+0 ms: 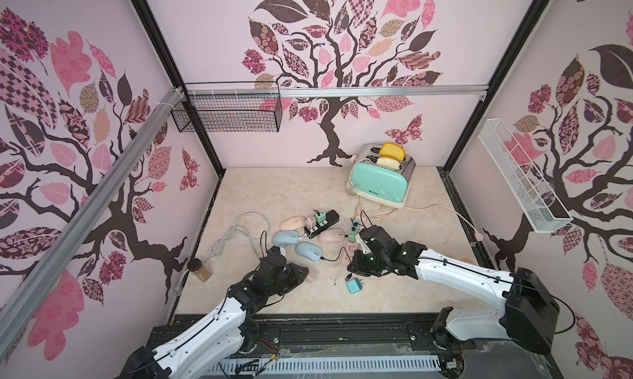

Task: Unplug the wireless mouse
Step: Place the plug at the center of the board.

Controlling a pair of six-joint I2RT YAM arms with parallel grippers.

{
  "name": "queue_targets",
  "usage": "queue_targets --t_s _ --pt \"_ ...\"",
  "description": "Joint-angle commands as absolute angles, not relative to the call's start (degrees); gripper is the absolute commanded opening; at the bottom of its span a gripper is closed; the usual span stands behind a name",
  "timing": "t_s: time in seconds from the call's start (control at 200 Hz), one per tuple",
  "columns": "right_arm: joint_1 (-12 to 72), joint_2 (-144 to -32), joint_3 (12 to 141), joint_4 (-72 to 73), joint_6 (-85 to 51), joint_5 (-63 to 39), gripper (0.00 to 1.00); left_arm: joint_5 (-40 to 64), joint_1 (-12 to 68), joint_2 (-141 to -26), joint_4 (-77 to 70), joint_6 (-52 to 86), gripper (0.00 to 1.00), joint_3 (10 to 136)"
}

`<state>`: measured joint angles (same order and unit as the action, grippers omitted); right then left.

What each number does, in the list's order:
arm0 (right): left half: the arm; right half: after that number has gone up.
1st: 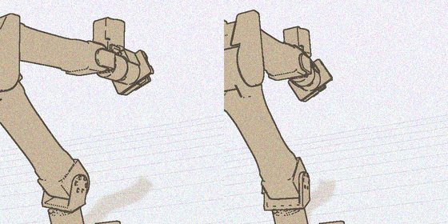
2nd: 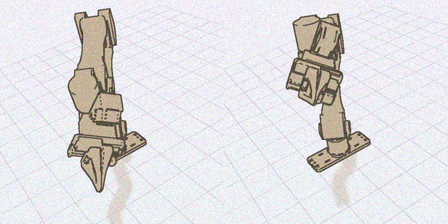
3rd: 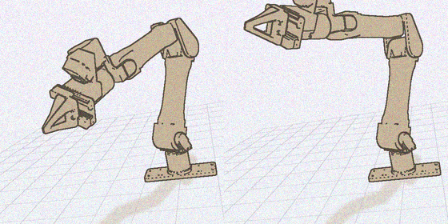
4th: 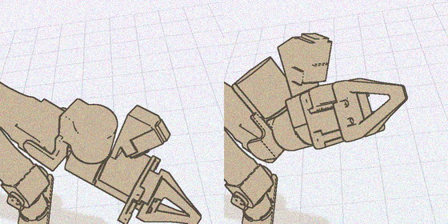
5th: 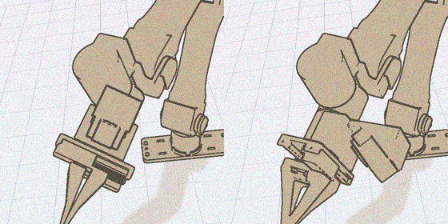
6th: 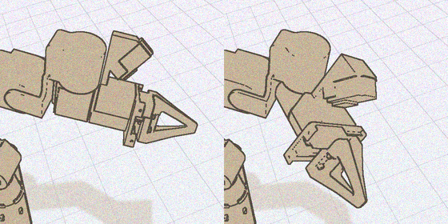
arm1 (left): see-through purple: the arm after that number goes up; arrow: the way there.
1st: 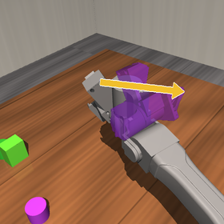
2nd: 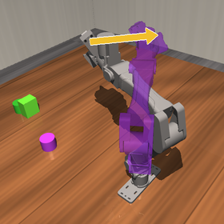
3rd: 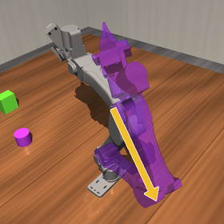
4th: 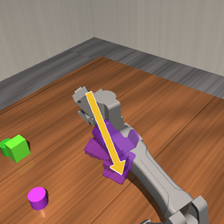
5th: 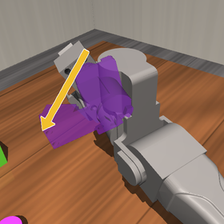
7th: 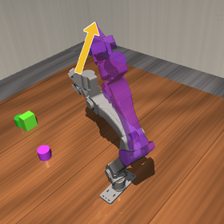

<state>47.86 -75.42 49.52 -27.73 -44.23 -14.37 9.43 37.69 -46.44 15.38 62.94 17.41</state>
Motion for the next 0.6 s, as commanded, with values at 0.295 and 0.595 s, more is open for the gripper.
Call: queue_targets --t_s 0.295,0.595 --pt "47.8 -75.1 52.1 -39.8 -34.4 -5.5 0.0 6.8 41.4 -53.0 20.3 57.5 0.61 22.4" --pt "48.0 -74.7 55.3 -43.9 -27.8 -3.7 0.0 5.0 43.0 -49.2 17.6 47.5 0.73 28.8"
